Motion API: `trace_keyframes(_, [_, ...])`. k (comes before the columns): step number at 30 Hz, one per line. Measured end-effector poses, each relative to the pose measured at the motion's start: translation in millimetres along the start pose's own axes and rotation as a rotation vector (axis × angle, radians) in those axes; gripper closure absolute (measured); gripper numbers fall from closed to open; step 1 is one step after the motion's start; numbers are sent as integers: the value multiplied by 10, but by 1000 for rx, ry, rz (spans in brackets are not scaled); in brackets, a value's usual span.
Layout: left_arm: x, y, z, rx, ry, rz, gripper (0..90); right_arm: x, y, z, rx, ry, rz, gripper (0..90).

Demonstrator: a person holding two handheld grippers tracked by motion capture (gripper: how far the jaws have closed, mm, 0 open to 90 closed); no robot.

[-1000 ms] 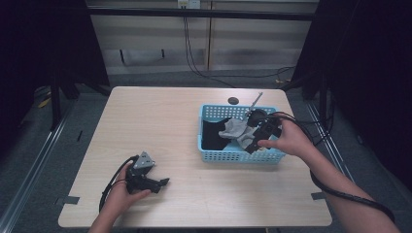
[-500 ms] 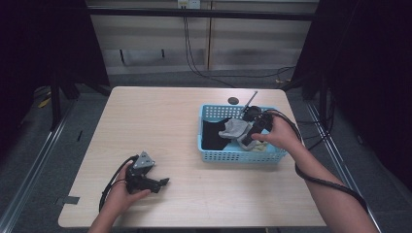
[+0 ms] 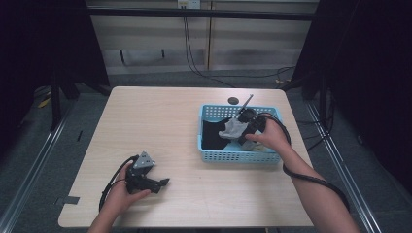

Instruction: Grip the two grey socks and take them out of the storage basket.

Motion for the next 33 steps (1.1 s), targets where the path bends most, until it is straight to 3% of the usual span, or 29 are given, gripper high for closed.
trace_keyframes(4, [1,1,1,1,-1,-3,112,17,25,-6,8,16,0,469])
trace_keyframes(12, [0,1,1,1,-1,-2,112,0,-1,34,28,-16,29,792])
trace_keyframes(18, [-1,3,-6,-3,-4,-1,112,-44,-140,2,36,-20,16,838])
trace_keyframes(33, [0,7,-12,-2,-7,-3,112,-104,-571,-40,35,-43,-24,844])
Point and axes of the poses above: each handheld gripper's, and its own axes: y roughly forward along the jaws, x roughly out of its top, z roughly to its left, the point moved 9 cm from there along y, roughly forward along the jaws, and after that the axes turned 8 degrees about -x, right-handed, at the moved point
